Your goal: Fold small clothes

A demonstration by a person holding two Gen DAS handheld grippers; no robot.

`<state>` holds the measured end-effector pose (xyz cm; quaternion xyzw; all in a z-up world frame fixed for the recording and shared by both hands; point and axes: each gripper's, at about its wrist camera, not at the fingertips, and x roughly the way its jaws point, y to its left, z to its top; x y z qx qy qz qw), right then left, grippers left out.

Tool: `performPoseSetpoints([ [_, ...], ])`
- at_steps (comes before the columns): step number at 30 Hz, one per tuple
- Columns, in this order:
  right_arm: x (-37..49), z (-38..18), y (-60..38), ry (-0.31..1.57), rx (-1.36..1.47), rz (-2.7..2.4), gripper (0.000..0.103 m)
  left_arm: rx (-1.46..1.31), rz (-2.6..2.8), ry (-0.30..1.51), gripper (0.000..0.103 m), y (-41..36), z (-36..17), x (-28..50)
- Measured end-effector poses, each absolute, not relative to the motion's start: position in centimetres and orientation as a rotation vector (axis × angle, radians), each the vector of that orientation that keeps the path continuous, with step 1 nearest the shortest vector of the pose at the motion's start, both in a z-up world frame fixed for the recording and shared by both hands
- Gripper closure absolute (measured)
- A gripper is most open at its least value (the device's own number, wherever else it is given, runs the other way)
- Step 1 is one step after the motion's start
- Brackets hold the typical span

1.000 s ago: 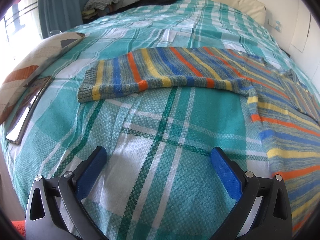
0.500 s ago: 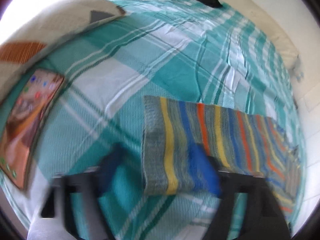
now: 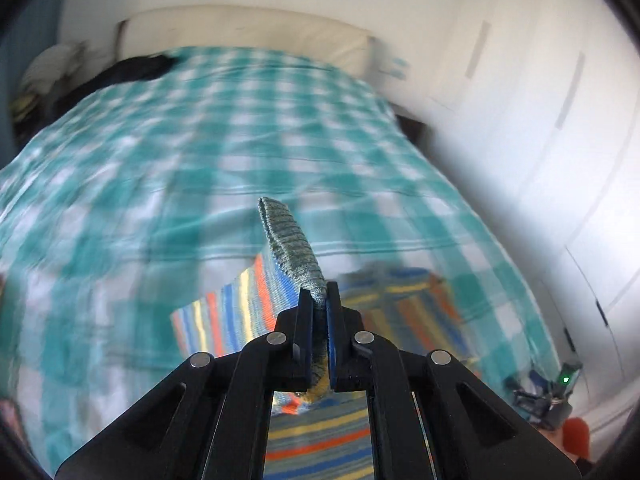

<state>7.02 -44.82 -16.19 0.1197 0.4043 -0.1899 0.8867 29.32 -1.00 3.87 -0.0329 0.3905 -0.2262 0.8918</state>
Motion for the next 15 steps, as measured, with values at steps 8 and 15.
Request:
performPoseSetpoints([
  [8, 7.0, -16.2, -44.9, 0.84, 0.25, -0.394, 0.0, 0.105, -0.443, 0.976, 0.019, -8.0, -4.6, 29.1],
  [15, 7.2, -16.3, -44.8, 0.845, 0.244, -0.398, 0.0, -0.064, -0.272, 0.993, 0.019, 4.1, -4.9, 29.0],
])
